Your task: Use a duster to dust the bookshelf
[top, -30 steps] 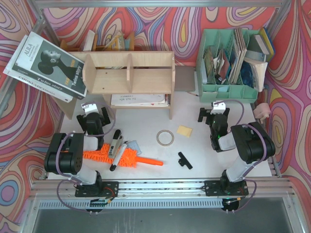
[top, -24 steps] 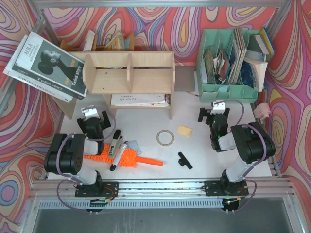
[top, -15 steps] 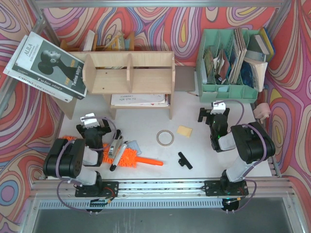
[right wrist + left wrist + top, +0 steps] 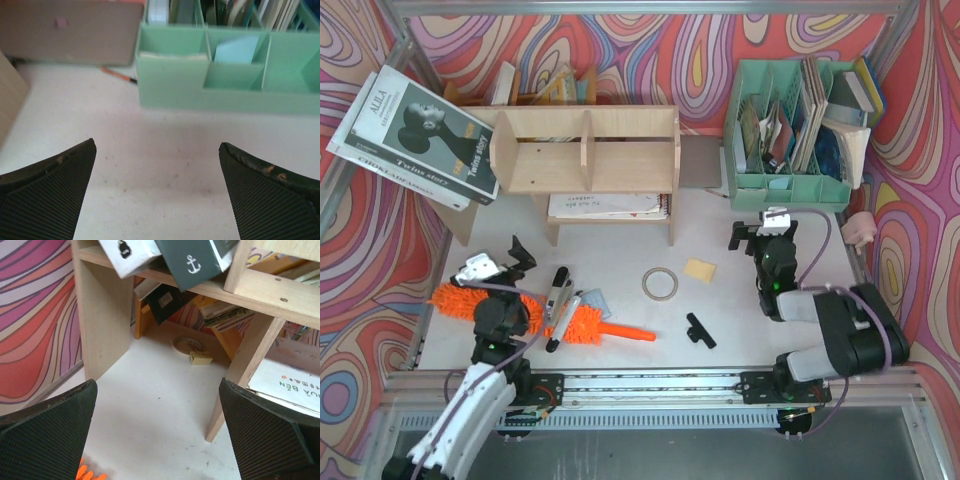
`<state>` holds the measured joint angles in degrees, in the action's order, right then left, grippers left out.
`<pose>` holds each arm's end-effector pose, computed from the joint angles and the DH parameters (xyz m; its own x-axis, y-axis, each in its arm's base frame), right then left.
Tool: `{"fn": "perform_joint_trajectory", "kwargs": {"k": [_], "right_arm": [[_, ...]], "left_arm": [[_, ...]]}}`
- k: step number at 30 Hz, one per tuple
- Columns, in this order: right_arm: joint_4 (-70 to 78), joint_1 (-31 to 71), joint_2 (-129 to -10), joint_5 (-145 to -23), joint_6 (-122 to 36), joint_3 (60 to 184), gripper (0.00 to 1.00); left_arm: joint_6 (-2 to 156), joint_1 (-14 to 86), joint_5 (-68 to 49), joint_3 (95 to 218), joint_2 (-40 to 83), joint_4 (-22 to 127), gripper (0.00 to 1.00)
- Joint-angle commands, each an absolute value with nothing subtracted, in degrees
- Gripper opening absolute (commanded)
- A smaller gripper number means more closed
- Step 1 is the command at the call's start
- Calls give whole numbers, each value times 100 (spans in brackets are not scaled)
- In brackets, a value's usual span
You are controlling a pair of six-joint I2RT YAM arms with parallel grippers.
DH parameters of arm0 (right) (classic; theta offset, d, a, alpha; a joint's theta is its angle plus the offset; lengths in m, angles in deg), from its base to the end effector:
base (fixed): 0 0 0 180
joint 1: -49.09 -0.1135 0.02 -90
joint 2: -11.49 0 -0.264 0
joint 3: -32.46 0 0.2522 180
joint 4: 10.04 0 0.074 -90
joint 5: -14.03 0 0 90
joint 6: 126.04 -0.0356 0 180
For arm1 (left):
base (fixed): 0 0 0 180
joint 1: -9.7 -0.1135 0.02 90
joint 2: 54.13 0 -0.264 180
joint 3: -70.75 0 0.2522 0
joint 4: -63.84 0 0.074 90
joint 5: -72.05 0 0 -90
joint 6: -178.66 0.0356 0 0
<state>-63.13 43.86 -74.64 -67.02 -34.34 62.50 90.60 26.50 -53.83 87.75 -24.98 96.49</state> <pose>0.2514 0.0174 0.1619 -0.0540 -0.0344 -0.9979 0.0631 0.9973 -0.0378 0.1327 -0.0183 0.2250 0.3252 -0.0695 -0.9431 -0.3025 0.9372 -0.1734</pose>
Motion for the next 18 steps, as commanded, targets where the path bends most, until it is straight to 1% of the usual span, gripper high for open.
{"fn": "perform_joint_trajectory", "kwargs": {"k": [1,6,11,13,16,18], "right_arm": [[-5586,4204,-6410,-6727,-3422,6165,99],[-3982,4169,-5241,-7195,-4234,6456,99],[-2392,4171,-4322,-7761,-5239,6914,99],[-1592,4170,-4144,-7601,-5815,7194,99],[-406,4175,-3889,-6961,-6737,7503,99],[-307,4173,-3600,-7319,-6692,7435,99]], "left_arm": [[8310,2801,-5987,9074,-3576,6947,98],[7323,2807,-5788,10073,-3818,4946,98],[6710,2807,-5180,11082,-3575,3749,98],[6307,2807,-5223,11625,-3423,3135,98],[5676,2807,-5293,12295,-3207,2395,98],[5450,2807,-5114,12672,-3172,1930,98]]}}
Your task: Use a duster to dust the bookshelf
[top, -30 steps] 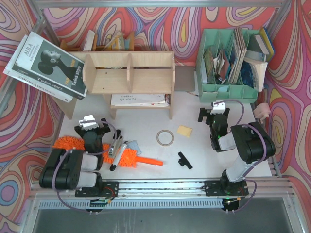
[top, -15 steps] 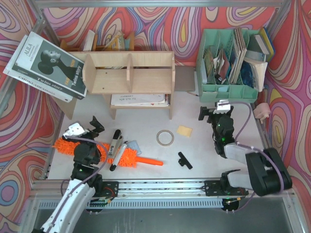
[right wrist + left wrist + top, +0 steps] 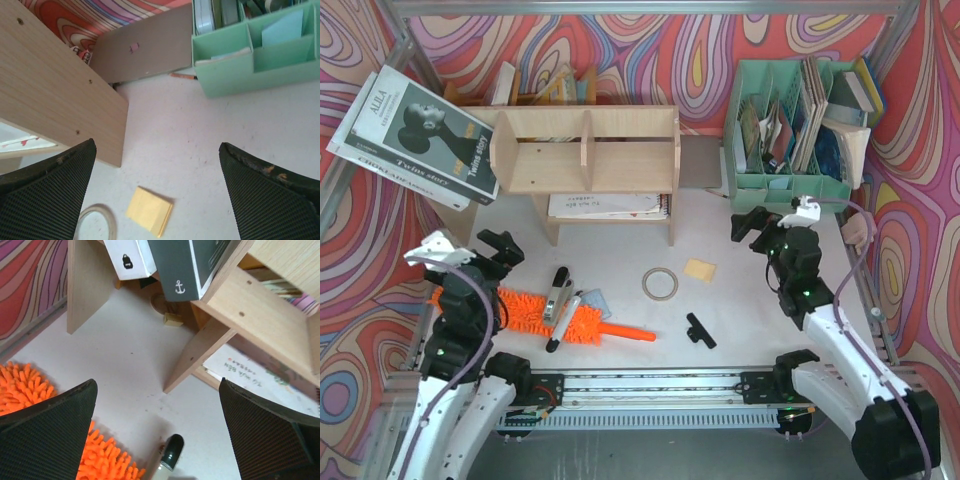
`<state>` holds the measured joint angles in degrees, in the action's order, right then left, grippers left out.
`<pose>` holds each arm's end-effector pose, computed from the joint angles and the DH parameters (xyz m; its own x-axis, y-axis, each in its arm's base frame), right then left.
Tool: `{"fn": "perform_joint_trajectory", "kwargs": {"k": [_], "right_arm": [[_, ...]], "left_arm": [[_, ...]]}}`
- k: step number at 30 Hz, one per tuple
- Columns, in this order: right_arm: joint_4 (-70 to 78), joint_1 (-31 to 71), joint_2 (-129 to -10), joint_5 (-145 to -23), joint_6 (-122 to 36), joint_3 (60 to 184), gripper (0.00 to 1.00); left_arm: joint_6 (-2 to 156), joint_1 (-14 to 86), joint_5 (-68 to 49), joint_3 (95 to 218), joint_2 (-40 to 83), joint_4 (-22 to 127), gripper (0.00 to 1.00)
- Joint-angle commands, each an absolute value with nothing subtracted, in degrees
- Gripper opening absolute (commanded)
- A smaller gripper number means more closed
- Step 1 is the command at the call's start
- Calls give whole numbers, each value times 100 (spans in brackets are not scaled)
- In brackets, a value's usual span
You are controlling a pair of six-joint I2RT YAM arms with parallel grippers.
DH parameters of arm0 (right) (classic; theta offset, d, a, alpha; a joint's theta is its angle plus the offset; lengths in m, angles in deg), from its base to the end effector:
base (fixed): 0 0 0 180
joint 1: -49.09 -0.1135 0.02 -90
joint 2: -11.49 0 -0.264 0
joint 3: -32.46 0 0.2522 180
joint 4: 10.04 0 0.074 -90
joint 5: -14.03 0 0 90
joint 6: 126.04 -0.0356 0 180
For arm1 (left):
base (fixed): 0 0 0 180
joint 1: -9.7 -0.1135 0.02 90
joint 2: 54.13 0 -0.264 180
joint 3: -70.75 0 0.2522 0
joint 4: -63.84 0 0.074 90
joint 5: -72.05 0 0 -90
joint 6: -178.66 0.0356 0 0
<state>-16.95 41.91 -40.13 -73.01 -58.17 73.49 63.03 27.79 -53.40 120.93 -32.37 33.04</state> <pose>0.2119 0.0248 0.2671 -0.0867 0.3683 -0.9257 -0.0443 0.9268 0.3729 0.1010 -0.0113 0.3271 0.0933 -0.4012 -0.9112 -0.2857 0.8660 -0.4105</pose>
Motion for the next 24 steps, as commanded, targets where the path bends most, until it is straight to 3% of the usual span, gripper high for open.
{"fn": "perform_joint_trajectory", "kwargs": {"k": [1,5,9,13,24], "right_arm": [[-293,4172,-3502,-7516,-6622,7406,99],[280,4180,-3440,-7993,-6492,7548,99],[683,4171,-3508,-8317,-6307,7617,99],[796,4026,-3417,-8585,-6196,7497,99],[687,3433,-3327,-8144,-6212,7118,99]], "left_arm": [[5320,2807,-5048,12848,-3160,1564,98],[4476,2807,-5132,13522,-3118,228,98],[5774,2807,-4161,13651,-3033,209,98],[5975,2807,-3156,13838,-2499,-144,98],[5479,2807,-1896,14102,-745,-1111,98]]}}
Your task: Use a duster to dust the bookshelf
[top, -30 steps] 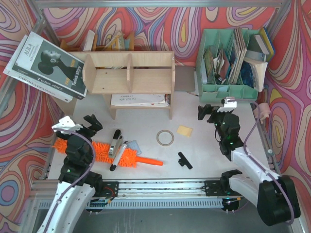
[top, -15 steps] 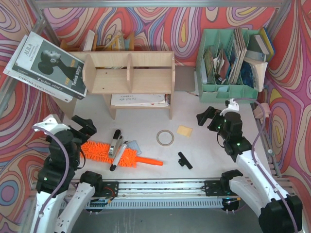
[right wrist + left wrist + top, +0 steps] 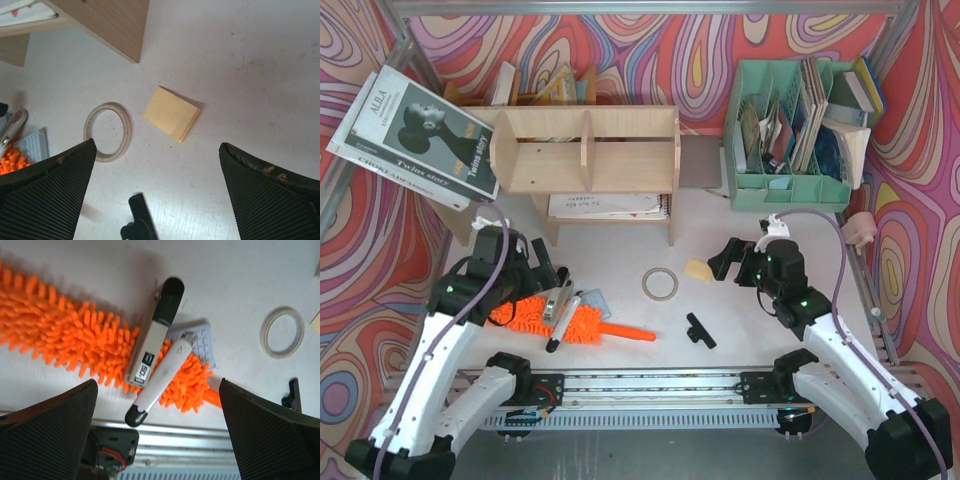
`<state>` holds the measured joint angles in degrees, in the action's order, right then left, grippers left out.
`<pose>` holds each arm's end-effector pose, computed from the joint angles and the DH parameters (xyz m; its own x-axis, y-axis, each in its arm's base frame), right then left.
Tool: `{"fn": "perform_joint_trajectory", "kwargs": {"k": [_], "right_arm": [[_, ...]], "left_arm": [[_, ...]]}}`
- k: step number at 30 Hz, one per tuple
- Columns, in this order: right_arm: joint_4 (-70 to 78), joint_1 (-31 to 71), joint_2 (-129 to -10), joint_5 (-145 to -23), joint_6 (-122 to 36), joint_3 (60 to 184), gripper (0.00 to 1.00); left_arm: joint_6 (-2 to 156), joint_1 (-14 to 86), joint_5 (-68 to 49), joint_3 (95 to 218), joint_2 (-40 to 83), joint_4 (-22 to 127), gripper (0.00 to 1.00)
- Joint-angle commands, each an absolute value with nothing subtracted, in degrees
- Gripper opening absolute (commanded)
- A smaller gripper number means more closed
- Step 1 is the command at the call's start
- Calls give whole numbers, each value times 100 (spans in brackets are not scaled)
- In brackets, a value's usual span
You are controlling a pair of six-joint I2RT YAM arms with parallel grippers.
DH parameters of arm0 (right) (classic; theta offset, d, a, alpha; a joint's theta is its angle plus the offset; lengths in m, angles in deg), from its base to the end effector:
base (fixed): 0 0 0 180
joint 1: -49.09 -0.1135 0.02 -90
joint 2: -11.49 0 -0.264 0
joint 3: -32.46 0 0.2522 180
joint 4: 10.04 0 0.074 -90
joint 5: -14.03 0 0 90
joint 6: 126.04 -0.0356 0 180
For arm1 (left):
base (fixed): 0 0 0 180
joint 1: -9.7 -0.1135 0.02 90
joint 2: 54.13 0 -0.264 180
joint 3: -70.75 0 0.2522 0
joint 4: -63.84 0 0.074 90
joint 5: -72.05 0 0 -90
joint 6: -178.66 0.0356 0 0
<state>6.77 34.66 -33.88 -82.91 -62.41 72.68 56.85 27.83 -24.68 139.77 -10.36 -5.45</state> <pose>0.1801 0.0508 0.2379 -0.4826 0.3311 -0.8109 -0.1580 0.8777 0.4524 0.1306 -0.0384 0.3277 -0.6821 -0.3275 -0.6538 -0.1537 0.9383 -0.3097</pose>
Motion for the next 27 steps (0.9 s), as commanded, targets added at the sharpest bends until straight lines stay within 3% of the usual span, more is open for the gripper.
{"fn": "perform_joint_trajectory", "kwargs": {"k": [1,10,23,27], "right_arm": [[628,3433,-3331,-8167,-6214,7092,99],[483,3433,-3312,-8247,-6255,6991,99],[311,3433,-3425,-8330,-6285,6886,99],[293,3439,-3472,-8335,-6282,6896,99]], "left_arm": [[5465,2807,-1825,14098,-626,-1125,98],[4960,2806,-1609,13752,183,-624,95],[5186,2824,-2408,12829,772,848,93],[5261,2824,-2258,12558,842,1347,87]]}}
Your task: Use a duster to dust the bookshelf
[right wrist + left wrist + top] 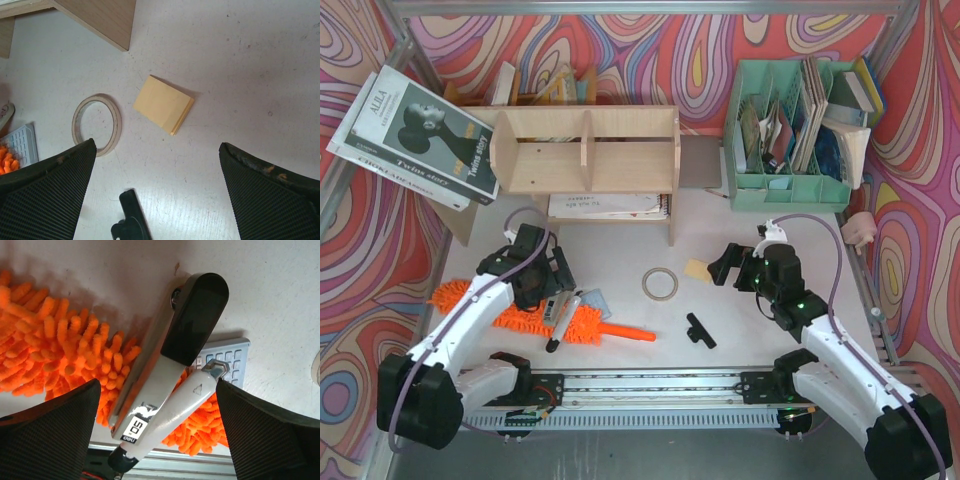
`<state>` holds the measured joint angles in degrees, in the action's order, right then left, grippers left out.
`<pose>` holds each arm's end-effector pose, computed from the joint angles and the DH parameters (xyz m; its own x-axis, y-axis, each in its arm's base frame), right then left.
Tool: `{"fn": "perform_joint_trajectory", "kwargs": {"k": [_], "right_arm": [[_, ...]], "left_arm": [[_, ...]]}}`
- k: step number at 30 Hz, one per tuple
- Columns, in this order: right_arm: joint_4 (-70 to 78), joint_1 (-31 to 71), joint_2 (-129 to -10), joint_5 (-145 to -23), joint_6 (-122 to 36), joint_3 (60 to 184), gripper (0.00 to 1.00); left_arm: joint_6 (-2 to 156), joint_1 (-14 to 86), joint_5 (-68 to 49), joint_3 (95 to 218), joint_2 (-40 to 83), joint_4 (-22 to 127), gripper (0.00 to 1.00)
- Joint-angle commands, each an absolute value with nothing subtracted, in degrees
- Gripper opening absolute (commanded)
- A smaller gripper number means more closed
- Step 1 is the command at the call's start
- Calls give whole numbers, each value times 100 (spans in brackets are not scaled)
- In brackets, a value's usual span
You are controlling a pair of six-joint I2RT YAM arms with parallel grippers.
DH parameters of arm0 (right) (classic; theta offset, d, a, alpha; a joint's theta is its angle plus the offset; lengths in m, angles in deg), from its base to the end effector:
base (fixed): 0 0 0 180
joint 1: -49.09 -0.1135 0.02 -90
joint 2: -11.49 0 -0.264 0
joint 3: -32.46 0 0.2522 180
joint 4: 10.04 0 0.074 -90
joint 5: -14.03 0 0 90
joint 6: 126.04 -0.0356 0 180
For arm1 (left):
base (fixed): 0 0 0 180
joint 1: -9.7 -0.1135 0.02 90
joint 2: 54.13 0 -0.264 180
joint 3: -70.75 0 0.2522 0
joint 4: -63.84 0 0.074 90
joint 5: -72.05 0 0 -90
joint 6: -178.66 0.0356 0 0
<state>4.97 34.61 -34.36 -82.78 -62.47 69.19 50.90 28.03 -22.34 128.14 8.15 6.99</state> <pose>0.1780 0.0503 0.2182 -0.5116 0.3243 -0.7957 -0.1400 0.8822 0.4496 0.1910 -0.0604 0.2293 -0.8320 -0.3676 -0.4156 -0.2913 0.9269 -0.2366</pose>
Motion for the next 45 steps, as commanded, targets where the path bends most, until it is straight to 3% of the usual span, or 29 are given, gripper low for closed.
{"fn": "perform_joint_trajectory", "kwargs": {"k": [1,12,45], "right_arm": [[288,3434,-3477,-8332,-6285,6885,99],[310,3433,-3486,-8304,-6297,6882,99],[363,3433,-3524,-8185,-6302,6969,99]], "left_arm": [[5292,2822,-2216,12529,856,1421,85],[5385,2824,-2050,12535,1180,1626,64],[5300,2886,-2576,12747,1232,1180,38]]}}
